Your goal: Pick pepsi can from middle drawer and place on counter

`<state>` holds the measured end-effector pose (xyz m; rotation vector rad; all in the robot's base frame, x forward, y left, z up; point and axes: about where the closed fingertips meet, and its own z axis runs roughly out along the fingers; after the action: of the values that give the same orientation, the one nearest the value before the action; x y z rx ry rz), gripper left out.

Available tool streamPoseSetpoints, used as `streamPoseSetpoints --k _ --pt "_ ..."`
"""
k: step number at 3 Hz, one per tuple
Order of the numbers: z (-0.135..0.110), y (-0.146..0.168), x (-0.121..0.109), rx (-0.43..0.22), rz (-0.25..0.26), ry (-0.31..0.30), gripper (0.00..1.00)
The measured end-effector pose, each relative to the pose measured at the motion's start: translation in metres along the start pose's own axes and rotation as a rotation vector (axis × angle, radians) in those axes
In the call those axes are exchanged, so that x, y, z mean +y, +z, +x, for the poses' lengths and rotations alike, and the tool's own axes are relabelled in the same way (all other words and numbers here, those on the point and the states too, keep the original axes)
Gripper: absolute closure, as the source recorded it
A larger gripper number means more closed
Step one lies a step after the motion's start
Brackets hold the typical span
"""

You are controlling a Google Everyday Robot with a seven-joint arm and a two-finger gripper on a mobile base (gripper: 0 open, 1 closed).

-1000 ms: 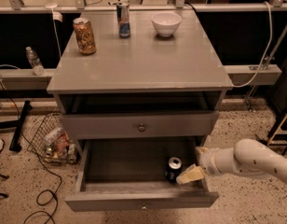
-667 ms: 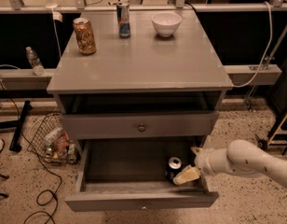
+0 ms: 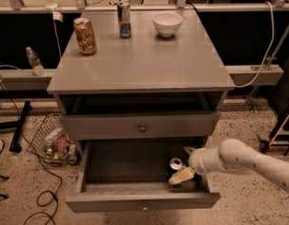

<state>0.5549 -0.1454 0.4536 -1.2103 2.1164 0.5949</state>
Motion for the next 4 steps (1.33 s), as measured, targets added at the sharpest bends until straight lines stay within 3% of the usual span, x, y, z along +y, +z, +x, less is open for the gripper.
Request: streamPoseSetpoints --k 3,4 --pt "0.009 0.016 0.003 0.021 -0.057 -0.002 0.03" --pt "0.012 0.018 0.004 0.025 -0.071 0.005 0.26"
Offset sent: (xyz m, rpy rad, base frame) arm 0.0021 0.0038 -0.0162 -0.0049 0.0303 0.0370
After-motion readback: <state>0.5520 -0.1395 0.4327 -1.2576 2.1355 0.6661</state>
